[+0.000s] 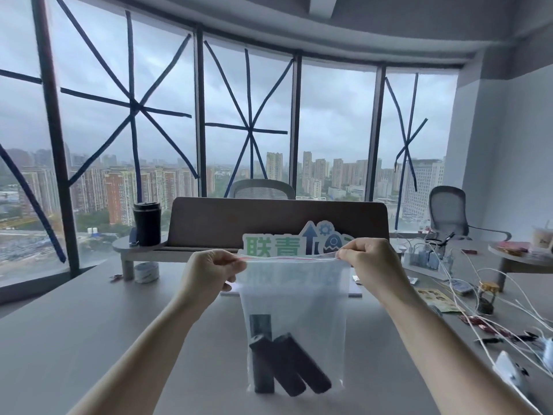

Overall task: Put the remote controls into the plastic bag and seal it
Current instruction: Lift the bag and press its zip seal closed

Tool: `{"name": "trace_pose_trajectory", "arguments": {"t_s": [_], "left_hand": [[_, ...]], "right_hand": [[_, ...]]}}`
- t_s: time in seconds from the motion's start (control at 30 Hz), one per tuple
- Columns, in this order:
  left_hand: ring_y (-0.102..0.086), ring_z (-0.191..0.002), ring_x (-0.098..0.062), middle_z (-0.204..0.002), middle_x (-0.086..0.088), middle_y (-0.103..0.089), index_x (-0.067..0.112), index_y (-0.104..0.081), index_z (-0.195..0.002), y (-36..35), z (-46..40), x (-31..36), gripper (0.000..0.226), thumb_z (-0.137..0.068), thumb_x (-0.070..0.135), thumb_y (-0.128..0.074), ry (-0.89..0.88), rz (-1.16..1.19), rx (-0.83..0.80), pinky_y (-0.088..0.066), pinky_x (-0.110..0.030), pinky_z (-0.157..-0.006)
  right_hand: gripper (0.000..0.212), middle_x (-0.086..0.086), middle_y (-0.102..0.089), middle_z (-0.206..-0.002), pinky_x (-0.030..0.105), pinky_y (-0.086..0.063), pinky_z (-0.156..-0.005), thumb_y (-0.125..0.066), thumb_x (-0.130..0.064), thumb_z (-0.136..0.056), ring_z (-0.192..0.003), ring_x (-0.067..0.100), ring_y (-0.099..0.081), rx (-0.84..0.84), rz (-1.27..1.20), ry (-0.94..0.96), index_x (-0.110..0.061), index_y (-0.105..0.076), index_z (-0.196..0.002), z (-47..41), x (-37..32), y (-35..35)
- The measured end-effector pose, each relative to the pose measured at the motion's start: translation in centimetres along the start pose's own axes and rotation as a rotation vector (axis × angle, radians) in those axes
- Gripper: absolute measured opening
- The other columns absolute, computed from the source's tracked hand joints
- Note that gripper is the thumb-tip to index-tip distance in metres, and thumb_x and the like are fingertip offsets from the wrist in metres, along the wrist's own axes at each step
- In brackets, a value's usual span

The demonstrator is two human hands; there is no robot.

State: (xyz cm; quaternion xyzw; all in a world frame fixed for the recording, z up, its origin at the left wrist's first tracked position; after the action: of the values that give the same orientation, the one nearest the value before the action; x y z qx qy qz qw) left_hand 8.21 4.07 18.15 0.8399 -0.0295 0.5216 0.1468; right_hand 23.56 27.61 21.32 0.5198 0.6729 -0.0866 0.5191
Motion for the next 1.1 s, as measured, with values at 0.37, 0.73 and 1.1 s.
{"name": "trace_pose_trajectory", "arguments": {"t_s": [0.37,0.73,1.1], "left_hand": [[-0.055,-0.045,-0.003,-0.049,0.007,-0.059,0.007,-0.073,-0.074,-4.1,1.5,2.6,0.006,-0.080,0.008,-0.071,-0.008,0.063,-0.141,-0.054,-0.024,-0.047],[-0.057,-0.047,-0.006,-0.059,-0.002,-0.062,0.009,-0.072,-0.073,-3.8,1.7,2.6,0.007,-0.080,0.008,-0.071,0.051,0.154,-0.165,-0.053,-0.024,-0.046],[-0.050,-0.039,-0.007,-0.040,0.009,-0.056,0.016,-0.070,-0.061,-3.9,1.4,3.5,0.018,-0.078,0.009,-0.071,-0.036,0.025,-0.108,-0.045,-0.022,-0.041]], "right_hand": [[0.027,-0.011,-0.073,-0.101,0.037,-0.051,-0.089,-0.071,-0.046,-0.082,-0.096,0.013,-0.062,-0.286,0.366,0.425,-0.028,-0.073,-0.103,2.2,-4.3,-4.0],[0.012,-0.009,-0.070,-0.069,0.036,-0.058,-0.076,-0.078,-0.034,-0.077,-0.073,0.009,-0.065,-0.388,0.311,0.362,-0.022,-0.077,-0.074,0.4,-5.4,-4.8],[0.009,-0.013,-0.062,-0.056,0.036,-0.056,-0.071,-0.078,-0.031,-0.079,-0.056,0.001,-0.054,-0.425,0.270,0.387,-0.023,-0.077,-0.076,-0.1,-5.7,-5.4]]}}
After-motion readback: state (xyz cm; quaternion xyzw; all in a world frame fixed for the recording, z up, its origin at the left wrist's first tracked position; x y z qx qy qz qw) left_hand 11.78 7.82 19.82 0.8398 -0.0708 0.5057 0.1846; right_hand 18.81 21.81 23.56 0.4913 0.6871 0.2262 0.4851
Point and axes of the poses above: each hand's wrist, its own z-axis away from the middle knuckle, its own y-axis out of the back of the hand, x = y × z, the point moved 3 cm from there along -z, towards the middle knuckle
